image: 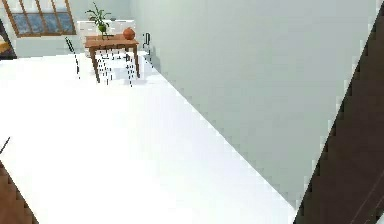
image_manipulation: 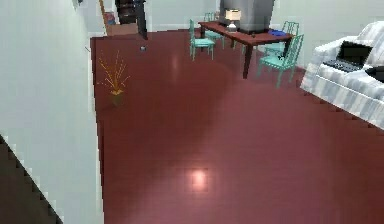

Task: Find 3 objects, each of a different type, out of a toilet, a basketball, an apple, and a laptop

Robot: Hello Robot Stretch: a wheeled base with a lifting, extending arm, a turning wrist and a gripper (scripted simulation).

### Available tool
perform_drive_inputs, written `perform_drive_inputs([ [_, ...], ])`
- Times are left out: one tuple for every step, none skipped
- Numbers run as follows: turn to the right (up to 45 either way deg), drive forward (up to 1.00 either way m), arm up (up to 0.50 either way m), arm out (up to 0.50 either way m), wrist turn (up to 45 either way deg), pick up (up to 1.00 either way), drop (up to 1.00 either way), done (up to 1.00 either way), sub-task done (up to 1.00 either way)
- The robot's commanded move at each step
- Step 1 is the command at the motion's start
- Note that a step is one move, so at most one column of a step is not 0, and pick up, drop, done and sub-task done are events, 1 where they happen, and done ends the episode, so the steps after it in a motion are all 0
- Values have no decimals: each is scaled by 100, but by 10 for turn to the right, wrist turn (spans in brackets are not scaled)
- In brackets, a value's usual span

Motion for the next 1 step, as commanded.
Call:
perform_drive_inputs([
  [0, 30, 0, 0, 0, 0, 0, 0, 0],
])
